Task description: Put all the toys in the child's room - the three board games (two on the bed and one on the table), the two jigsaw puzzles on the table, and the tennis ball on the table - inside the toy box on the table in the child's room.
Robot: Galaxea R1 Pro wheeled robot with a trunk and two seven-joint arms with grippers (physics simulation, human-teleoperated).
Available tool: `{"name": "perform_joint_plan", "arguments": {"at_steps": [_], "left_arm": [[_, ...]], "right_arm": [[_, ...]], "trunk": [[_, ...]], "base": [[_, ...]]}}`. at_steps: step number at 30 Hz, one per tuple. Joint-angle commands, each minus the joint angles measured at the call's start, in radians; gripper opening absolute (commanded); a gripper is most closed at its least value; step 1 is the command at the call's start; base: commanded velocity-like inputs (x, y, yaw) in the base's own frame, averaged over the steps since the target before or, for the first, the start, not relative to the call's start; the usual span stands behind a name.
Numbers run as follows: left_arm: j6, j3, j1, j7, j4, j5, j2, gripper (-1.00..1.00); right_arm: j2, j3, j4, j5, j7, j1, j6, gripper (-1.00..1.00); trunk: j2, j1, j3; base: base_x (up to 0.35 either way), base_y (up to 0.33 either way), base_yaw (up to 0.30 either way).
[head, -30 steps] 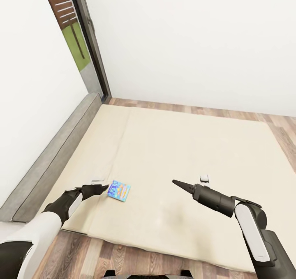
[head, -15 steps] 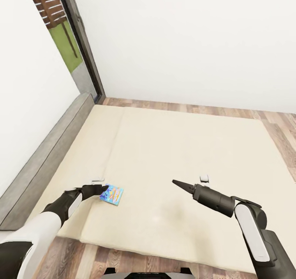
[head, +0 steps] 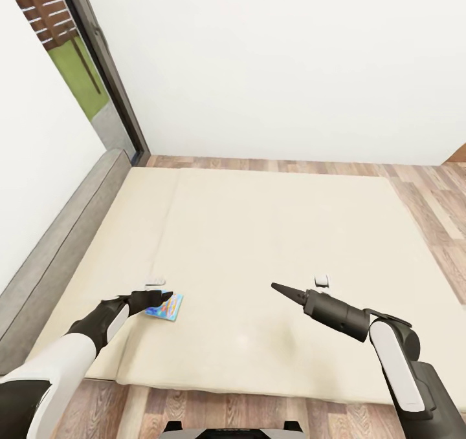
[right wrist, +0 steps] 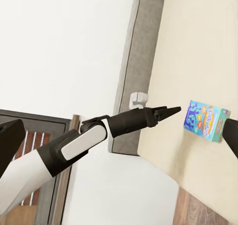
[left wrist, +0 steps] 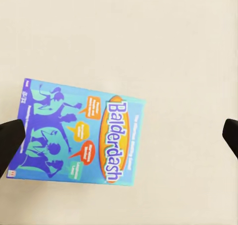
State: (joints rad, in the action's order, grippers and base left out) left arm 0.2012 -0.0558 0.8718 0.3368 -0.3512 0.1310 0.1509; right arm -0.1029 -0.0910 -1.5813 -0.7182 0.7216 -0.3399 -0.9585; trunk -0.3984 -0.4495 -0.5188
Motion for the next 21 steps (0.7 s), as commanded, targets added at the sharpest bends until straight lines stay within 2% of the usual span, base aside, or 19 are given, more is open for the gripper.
{"name": "perform_joint_plan", "arguments": {"at_steps": [1,13,21], "left_arm": [[0.007,-0.006,0.000,0.000,-0.002,0.010,0.001,1.00],[0.008,-0.006,0.000,0.001,-0.002,0.011,0.001,1.00],[0.009,-0.006,0.000,0.001,-0.002,0.012,0.001,1.00]], "right_arm": [[0.000,-0.001,0.000,0.002,0.003,-0.001,-0.005,1.00],[0.002,0.000,0.000,0.002,-0.002,-0.001,-0.004,1.00],[0.002,0.000,0.000,0.002,-0.003,-0.001,-0.003,1.00]], "trunk": [[-0.002,0.000,-0.001],[-0.002,0.000,-0.001],[-0.002,0.000,-0.001]], "base": [[-0.010,0.000,-0.015],[-0.043,0.054,-0.003],[0.020,0.040,-0.015]]}}
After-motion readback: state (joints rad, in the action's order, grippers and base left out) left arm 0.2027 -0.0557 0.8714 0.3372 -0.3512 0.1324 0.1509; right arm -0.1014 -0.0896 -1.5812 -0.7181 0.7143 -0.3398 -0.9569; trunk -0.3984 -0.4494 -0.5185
